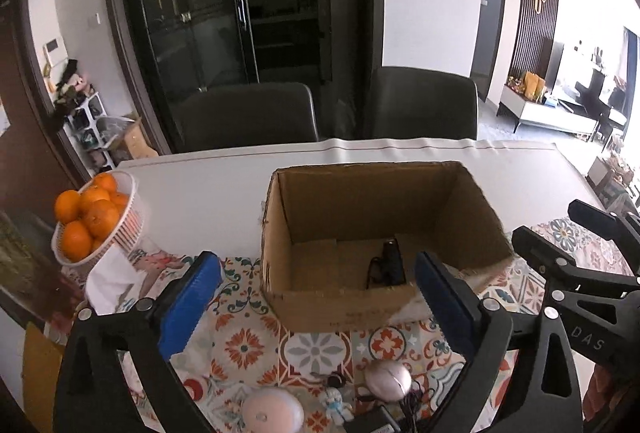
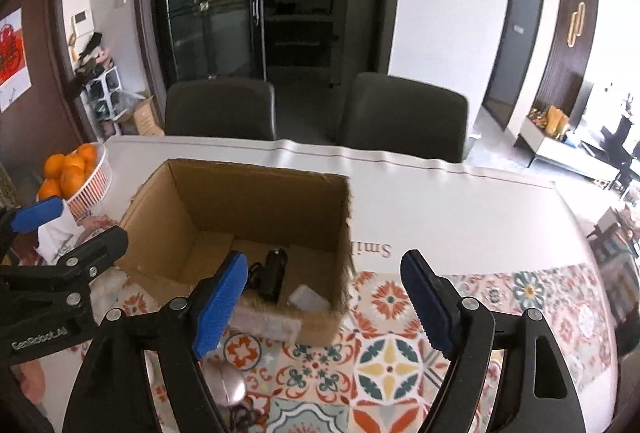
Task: Organize rigid objects
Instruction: 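Move both tools back to the table objects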
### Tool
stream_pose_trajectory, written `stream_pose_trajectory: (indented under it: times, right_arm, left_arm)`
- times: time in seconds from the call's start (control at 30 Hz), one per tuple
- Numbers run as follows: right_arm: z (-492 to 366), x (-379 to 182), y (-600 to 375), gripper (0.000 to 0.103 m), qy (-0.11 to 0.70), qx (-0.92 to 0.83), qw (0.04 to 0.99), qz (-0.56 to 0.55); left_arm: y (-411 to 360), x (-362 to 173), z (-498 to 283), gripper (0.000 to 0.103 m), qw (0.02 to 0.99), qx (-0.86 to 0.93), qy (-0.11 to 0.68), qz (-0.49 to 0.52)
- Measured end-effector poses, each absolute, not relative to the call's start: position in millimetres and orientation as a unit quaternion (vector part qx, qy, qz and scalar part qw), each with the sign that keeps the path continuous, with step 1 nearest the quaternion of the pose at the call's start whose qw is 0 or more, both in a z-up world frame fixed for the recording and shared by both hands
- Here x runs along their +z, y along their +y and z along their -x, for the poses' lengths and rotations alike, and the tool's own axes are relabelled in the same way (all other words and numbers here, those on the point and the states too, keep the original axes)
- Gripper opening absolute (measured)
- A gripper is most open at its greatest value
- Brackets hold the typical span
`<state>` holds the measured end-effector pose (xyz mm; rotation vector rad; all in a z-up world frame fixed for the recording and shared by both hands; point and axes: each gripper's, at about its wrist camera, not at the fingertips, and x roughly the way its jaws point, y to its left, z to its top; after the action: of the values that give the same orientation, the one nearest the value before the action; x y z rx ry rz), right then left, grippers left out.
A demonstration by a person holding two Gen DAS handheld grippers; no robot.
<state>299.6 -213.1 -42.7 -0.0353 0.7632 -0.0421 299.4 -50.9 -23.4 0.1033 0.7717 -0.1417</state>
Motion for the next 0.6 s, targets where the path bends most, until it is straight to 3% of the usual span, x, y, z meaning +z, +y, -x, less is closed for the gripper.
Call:
stream_pose_trajectory:
  times: [0.6]
  right_arm:
    - [-195.5, -15.2, -215.5, 0.084, 0.318, -0.012, 0.948, 0.012]
  left_arm:
    - [-51.4, -7.0, -206.5, 0.103, 0.931, -0.043, 0.36, -0.039]
